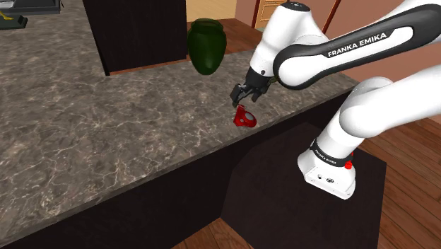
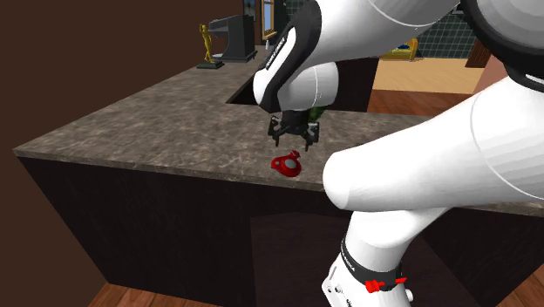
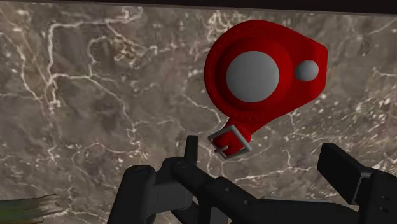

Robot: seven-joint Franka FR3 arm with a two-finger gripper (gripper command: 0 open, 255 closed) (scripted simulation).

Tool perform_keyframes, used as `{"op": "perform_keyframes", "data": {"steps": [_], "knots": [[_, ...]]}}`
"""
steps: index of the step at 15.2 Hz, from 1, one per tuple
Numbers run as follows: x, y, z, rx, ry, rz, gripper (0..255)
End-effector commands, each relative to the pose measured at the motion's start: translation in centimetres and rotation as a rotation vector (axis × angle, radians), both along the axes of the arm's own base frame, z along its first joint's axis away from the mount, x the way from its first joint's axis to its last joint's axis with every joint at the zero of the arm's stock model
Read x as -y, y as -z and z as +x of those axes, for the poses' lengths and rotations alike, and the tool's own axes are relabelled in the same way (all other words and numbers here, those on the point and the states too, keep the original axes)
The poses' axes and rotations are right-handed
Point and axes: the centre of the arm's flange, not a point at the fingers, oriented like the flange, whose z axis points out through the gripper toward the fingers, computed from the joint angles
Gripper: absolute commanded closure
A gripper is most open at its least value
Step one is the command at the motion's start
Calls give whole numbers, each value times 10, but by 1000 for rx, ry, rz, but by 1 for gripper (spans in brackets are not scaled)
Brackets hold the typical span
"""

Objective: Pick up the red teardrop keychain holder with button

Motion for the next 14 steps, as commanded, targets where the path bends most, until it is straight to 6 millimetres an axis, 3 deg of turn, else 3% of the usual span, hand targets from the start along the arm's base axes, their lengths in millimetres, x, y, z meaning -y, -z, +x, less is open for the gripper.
{"op": "perform_keyframes", "data": {"steps": [1,7,8,14], "knots": [[-1,12,1,4,6,0,0],[-1,36,1,4,6,0,0],[-1,36,2,4,6,0,255],[-1,35,1,4,6,0,255]]}}
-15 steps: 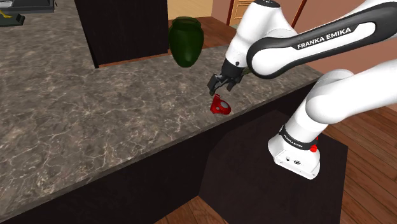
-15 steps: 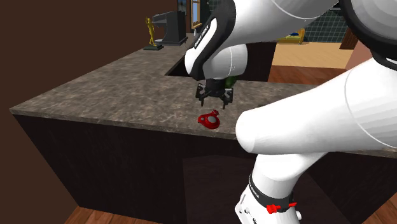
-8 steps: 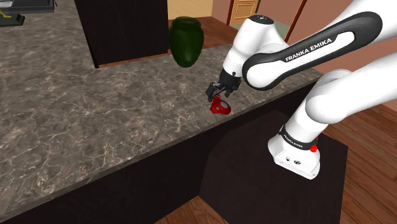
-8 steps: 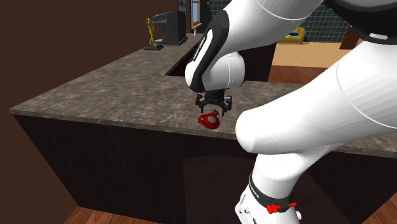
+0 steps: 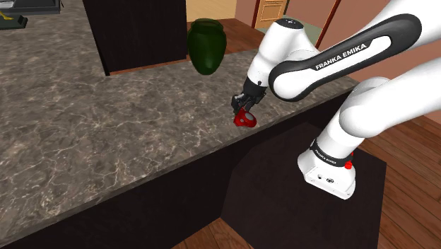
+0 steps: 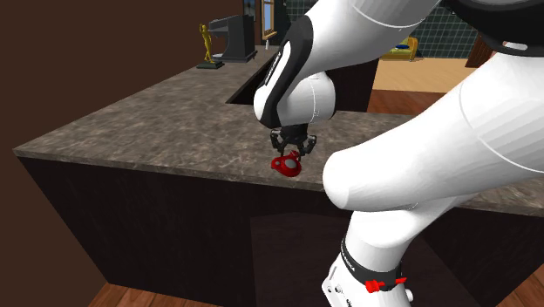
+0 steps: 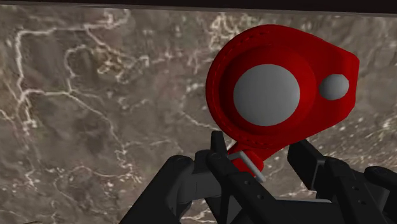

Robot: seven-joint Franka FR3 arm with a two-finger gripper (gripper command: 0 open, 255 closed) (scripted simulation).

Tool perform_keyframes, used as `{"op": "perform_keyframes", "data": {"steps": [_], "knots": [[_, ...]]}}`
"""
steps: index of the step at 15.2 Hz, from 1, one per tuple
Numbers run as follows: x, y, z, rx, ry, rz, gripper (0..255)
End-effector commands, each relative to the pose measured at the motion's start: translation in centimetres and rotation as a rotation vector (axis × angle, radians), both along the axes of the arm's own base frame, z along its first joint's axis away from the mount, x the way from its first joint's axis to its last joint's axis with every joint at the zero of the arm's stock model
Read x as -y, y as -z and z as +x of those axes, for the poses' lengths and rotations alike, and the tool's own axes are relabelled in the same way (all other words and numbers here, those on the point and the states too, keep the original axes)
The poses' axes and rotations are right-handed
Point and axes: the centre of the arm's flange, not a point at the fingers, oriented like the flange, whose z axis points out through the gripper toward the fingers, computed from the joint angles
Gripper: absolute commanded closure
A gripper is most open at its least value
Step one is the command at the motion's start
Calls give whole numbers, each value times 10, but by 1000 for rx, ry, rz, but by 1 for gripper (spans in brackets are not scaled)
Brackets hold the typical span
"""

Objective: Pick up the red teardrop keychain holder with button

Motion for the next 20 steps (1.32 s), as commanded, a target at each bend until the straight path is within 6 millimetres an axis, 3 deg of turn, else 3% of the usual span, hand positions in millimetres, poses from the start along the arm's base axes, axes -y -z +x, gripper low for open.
{"op": "perform_keyframes", "data": {"steps": [1,3,18,20], "knots": [[0,0,0,-1,0,0,255],[0,1,0,-1,0,0,255],[0,-78,0,-1,0,0,255],[0,-79,0,-1,0,0,255]]}}
